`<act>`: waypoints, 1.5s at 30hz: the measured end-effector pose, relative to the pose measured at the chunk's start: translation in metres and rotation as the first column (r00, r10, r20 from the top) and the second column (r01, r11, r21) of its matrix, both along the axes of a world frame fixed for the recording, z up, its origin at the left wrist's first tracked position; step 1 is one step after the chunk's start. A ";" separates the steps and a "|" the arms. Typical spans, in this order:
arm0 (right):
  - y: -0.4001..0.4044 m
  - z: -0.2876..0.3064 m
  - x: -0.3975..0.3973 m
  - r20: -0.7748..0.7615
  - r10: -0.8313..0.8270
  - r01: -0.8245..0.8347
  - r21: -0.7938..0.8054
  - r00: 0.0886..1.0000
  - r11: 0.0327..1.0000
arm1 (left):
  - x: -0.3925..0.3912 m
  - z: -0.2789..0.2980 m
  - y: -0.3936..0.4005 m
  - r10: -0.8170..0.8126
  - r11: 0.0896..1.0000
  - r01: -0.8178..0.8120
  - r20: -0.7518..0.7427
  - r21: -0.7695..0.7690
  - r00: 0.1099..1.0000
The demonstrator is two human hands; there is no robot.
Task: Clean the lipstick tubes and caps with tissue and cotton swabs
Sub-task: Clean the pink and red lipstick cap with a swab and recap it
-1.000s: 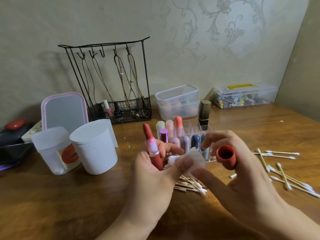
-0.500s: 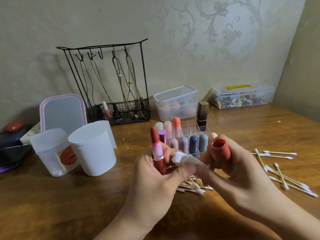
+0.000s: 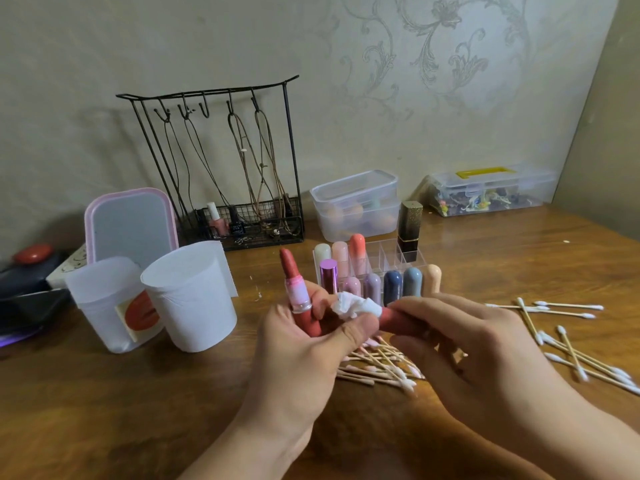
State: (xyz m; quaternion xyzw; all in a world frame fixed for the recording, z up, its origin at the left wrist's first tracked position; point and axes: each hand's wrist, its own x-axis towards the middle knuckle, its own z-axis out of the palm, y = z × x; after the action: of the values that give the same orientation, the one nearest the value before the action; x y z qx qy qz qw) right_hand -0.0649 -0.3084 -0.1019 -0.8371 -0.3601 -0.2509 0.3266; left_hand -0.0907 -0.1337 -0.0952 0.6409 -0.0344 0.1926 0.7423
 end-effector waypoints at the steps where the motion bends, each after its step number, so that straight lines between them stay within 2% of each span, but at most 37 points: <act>1: 0.001 0.000 0.000 0.017 -0.007 0.007 0.008 1.000 1.000 | 0.001 -0.001 0.002 -0.028 0.998 0.026 -0.034 -0.051 0.999; 3: 0.001 -0.002 0.003 0.027 0.015 -0.015 0.030 1.000 0.999 | 0.003 -0.003 0.006 -0.103 0.992 0.097 -0.072 -0.077 0.992; 5: -0.001 -0.001 0.002 -0.050 0.070 -0.068 0.050 0.996 0.996 | 0.004 -0.004 0.009 -0.126 0.990 0.129 -0.061 0.060 0.990; 6: -0.002 -0.001 0.002 -0.163 0.132 -0.121 0.074 0.978 0.990 | 0.004 -0.004 0.009 -0.132 0.982 0.137 -0.046 0.127 0.990; 7: -0.003 0.000 0.001 -0.334 0.214 -0.175 0.143 0.918 0.974 | 0.005 -0.004 0.010 -0.149 0.974 0.152 -0.030 0.170 0.988; 8: -0.003 -0.001 0.000 -0.522 0.333 -0.206 0.288 0.785 0.935 | 0.004 -0.004 0.010 -0.172 0.969 0.172 -0.015 0.176 0.985; 9: -0.002 0.000 -0.002 -0.651 0.406 -0.172 0.393 0.642 0.903 | 0.004 -0.003 0.009 -0.189 0.965 0.188 -0.008 0.184 0.982; 10: 0.001 0.002 -0.002 -0.714 0.446 -0.132 0.451 0.540 0.883 | 0.003 -0.002 0.009 -0.185 0.961 0.181 -0.001 0.207 0.983; 12: 0.007 0.003 0.000 -0.756 0.408 -0.098 0.421 0.512 0.902 | 0.004 -0.001 0.010 -0.127 0.947 0.119 0.009 0.298 0.992; 15: 0.010 0.004 0.002 -0.776 0.391 -0.044 0.427 0.495 0.903 | 0.004 0.004 0.009 -0.173 0.955 0.150 0.070 0.254 0.982; 20: 0.006 0.011 0.000 -0.813 0.375 0.052 0.442 0.445 0.896 | 0.006 0.002 0.015 -0.188 0.931 0.158 0.063 0.329 0.980; 24: 0.006 0.012 -0.002 -0.825 0.378 -0.006 0.414 0.421 0.910 | 0.007 0.001 0.017 -0.136 0.932 0.105 0.066 0.346 0.989; 26: 0.006 0.011 -0.001 -0.820 0.358 -0.034 0.385 0.447 0.922 | 0.007 -0.001 0.017 -0.145 0.935 0.124 0.040 0.331 0.989; 28: 0.005 0.008 0.001 -0.785 0.346 -0.089 0.352 0.513 0.932 | 0.008 -0.002 0.017 -0.181 0.946 0.170 0.015 0.276 0.983; 30: 0.005 0.003 0.001 -0.689 0.314 -0.147 0.292 0.653 0.945 | 0.009 -0.003 0.017 -0.225 0.958 0.224 -0.017 0.179 0.974; 32: 0.005 -0.004 0.001 -0.443 0.203 -0.160 0.131 0.873 0.978 | 0.010 -0.003 0.018 -0.233 0.966 0.241 -0.081 0.098 0.969; 33: 0.005 -0.007 0.002 -0.290 0.140 -0.129 0.056 0.947 0.990 | 0.010 -0.004 0.018 -0.232 0.968 0.241 -0.117 0.067 0.966; 34: 0.005 -0.009 0.003 -0.170 0.089 -0.090 0.005 0.981 0.996 | 0.011 -0.006 0.019 -0.223 0.971 0.233 -0.148 0.055 0.963; 36: 0.006 -0.012 0.002 -0.029 0.032 -0.033 -0.043 0.999 0.999 | 0.011 -0.009 0.018 -0.182 0.976 0.199 -0.174 0.085 0.968; 38: 0.007 -0.015 0.003 0.040 0.012 -0.012 -0.009 0.999 1.000 | 0.010 -0.009 0.017 -0.175 0.976 0.191 -0.148 0.106 0.973; 41: 0.007 -0.013 0.003 -0.023 0.045 -0.042 0.099 0.999 0.994 | 0.008 -0.002 0.021 -0.187 0.965 0.200 -0.091 0.168 0.978; 45: 0.006 -0.013 0.002 -0.003 0.032 -0.032 0.031 0.999 0.999 | 0.009 0.006 0.029 -0.238 0.953 0.255 -0.116 0.164 0.964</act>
State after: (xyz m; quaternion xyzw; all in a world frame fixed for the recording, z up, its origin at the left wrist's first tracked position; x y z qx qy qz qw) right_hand -0.0628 -0.3023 -0.1146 -0.8263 -0.3691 -0.2498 0.3443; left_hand -0.0821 -0.1049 -0.0890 0.7035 -0.0957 0.0640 0.7013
